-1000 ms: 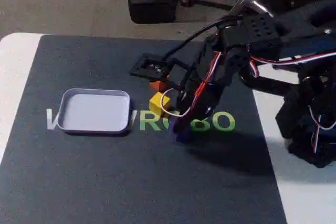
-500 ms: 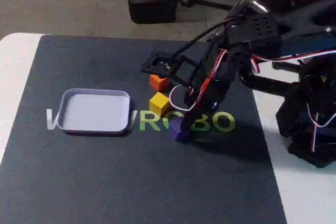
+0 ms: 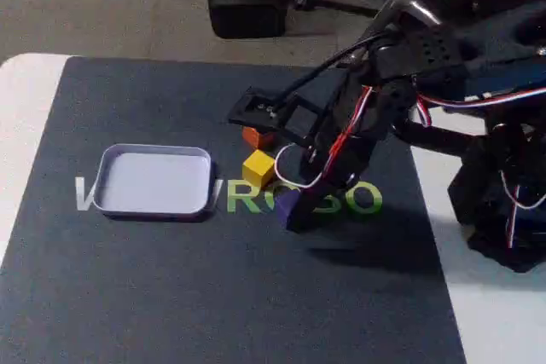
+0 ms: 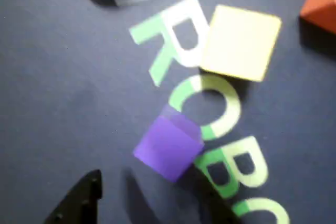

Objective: Move blocks one by one until all three blocks are in the tray.

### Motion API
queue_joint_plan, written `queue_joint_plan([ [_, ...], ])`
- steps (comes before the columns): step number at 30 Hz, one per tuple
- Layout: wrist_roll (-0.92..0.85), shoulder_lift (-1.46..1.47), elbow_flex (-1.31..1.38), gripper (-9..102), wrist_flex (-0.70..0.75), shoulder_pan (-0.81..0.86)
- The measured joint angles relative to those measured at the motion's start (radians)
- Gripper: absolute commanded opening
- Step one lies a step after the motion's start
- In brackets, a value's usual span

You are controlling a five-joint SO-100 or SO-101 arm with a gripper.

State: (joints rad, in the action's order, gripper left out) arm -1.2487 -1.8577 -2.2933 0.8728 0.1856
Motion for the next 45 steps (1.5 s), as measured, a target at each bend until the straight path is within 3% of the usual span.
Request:
queue_joint_plan([
  [18, 0.002, 0.121, 0.032, 19, -0.046, 0.043],
  [24, 0.0, 0.144, 0.038, 8, -0.051, 0.043],
  [28, 0.0, 0.17, 0.049, -8, -0.064, 0.044],
  [37, 0.041, 0.181, 0.133, -8, -0.063, 0.017],
  [45, 0.184, 0.253, 0.44, -8, -0.026, -0.014],
])
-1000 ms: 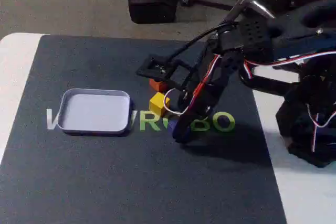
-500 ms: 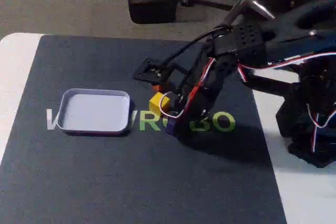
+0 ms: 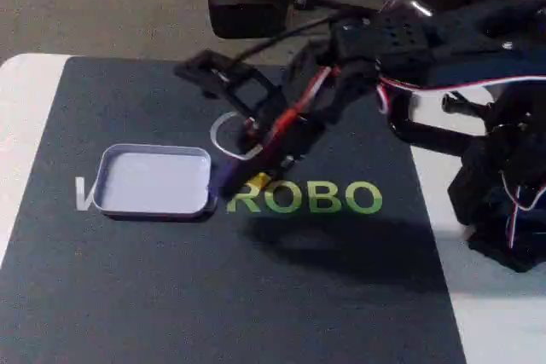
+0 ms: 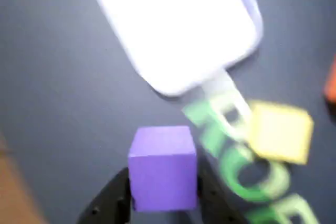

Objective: Move blocks one by one until all three blocks are in the tray.

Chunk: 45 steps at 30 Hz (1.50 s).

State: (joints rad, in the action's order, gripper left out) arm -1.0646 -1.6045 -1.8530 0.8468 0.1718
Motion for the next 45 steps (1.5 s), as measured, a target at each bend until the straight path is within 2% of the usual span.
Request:
queue_joint_plan([
  [8, 0.097, 0.204, 0.285, -8, 0.035, 0.02],
  [21, 0.106, 0.509, 0.538, -8, 0.044, 0.077],
  [26, 0.094, 0.529, 0.557, 1, 0.044, 0.077],
  [29, 0.087, 0.531, 0.557, 12, 0.044, 0.078],
  [36, 0.078, 0.535, 0.563, 17, 0.051, 0.089],
  [40, 0.075, 0.535, 0.566, 17, 0.071, 0.089],
  [43, 0.049, 0.535, 0.577, 5, 0.12, 0.089],
  [45, 0.021, 0.523, 0.58, -8, 0.176, 0.089],
])
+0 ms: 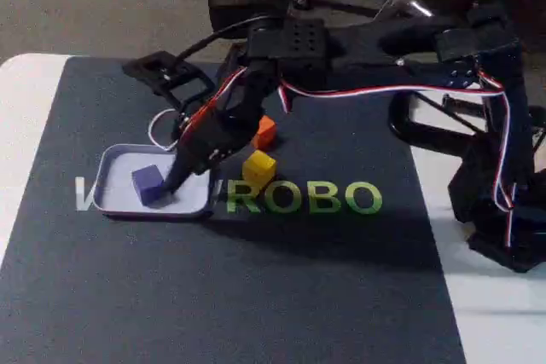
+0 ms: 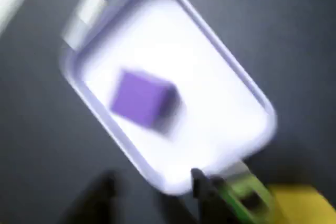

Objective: Move blocks one by one until all three blocks are in the tray.

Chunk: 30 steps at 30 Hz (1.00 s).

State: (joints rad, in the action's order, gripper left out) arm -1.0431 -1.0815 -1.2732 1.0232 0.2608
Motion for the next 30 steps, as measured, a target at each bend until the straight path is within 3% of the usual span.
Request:
queue_joint_plan([
  [5, -0.075, -0.123, 0.0, -8, 0.161, 0.023],
  [11, -0.167, -0.304, -0.067, -8, 0.241, 0.051],
  [19, -0.341, -0.368, -0.261, -8, 0.235, 0.118],
  [23, -0.407, -0.387, -0.385, -8, 0.138, 0.152],
  [30, -0.451, -0.4, -0.448, -8, 0.089, 0.155],
])
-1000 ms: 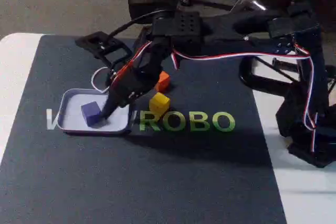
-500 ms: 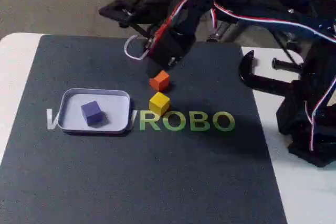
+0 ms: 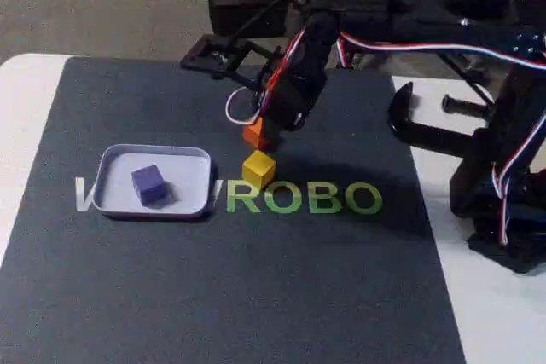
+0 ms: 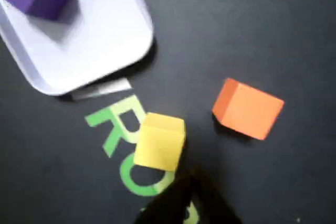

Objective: Move blocks one by one until all three blocks are in the tray.

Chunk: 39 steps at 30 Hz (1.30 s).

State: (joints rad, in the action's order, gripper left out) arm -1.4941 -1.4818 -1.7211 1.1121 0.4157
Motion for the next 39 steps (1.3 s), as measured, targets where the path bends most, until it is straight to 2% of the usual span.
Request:
queue_joint_plan([
  [10, -0.018, -0.006, -0.014, -4, -0.005, -0.014],
  [14, -0.038, -0.049, -0.078, 2, -0.037, -0.009],
  [17, -0.058, -0.098, -0.155, 11, -0.075, -0.003],
  [23, -0.081, -0.17, -0.259, 17, -0.129, 0.012],
  [30, -0.04, -0.169, -0.265, 17, -0.169, -0.006],
  [39, 0.144, -0.094, -0.265, 17, -0.219, 0.006],
])
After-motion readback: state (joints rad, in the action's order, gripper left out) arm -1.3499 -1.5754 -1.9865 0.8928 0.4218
